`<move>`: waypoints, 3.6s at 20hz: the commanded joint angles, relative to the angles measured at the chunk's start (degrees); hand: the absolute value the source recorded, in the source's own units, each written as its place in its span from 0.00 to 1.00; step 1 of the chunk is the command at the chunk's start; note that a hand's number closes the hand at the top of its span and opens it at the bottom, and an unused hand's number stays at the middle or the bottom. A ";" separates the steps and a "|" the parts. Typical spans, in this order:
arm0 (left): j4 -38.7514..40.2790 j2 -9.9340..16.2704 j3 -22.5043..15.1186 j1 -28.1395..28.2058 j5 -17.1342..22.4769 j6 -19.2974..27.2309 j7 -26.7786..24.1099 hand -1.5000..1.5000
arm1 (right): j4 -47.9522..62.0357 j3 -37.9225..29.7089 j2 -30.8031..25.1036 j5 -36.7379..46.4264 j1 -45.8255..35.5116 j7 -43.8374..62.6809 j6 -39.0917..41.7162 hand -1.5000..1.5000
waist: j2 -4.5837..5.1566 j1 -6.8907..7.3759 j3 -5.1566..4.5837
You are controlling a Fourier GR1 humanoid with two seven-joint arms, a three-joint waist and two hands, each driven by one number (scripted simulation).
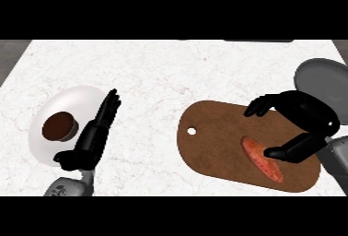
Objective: Pick the sweet potato from the cutting board and place it in the pan
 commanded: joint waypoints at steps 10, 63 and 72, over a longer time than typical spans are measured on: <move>-1.56 -0.54 -0.42 1.75 1.14 -1.60 0.80 0.50 | 12.55 -2.07 -12.77 14.75 -10.49 -18.54 20.65 0.00 | -0.36 0.78 -0.01; -5.60 -2.34 3.94 4.26 -1.74 -3.67 4.18 0.50 | 19.49 29.23 -0.20 74.86 -11.68 -32.02 -13.00 1.00 | -0.93 -1.53 -0.18; -4.34 -5.35 2.96 0.63 -3.49 -2.35 6.13 0.50 | 21.99 25.43 2.11 76.45 -9.46 -35.15 -20.57 1.00 | -0.94 -1.97 -0.18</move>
